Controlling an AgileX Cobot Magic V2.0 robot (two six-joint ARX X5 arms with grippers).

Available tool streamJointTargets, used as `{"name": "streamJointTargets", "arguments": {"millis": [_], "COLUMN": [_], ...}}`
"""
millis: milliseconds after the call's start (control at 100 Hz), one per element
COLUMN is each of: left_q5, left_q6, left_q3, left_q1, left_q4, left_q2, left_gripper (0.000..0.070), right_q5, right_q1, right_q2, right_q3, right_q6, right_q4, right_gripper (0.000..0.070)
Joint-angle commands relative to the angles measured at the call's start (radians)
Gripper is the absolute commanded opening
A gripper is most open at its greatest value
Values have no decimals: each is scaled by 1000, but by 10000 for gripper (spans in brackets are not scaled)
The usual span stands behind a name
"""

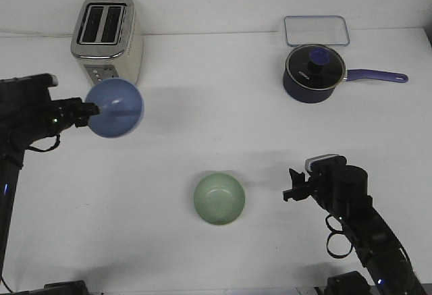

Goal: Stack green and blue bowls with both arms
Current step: 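Lift the blue bowl with the left gripper and carry it over the green bowl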

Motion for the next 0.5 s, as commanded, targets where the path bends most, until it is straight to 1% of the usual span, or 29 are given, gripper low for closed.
{"name": "streamJointTargets", "arguments": {"millis": [0,70,150,210,360,440,490], "left_q5": [12,16,16,16,15,12,-10], "left_q6": [57,61,58,42,-29,-43,-47], "left_q3": [0,-34,-94,-145,-280,-332,-354], "left_q1": [-66,-159,-272,-350,-525,-595,-629], "left_q4": [-42,-53,-19,31,190,245,263], "left_q2": [3,-6,-12,-12,-12,-6,-4], "left_gripper": [13,13,13,13,13,13,13], "right_q5": [-2,-2,-3,-6,-12,-12,-12], "right_q1": [3,3,3,3,3,3,3], "right_q2": [2,2,2,2,2,2,2], "right_q3": [8,8,8,8,8,8,8], "right_q6": [11,11,11,15,15,15,14], "right_q4": [9,9,9,9,9,9,9], "right_gripper": [300,300,300,300,300,299,300]}}
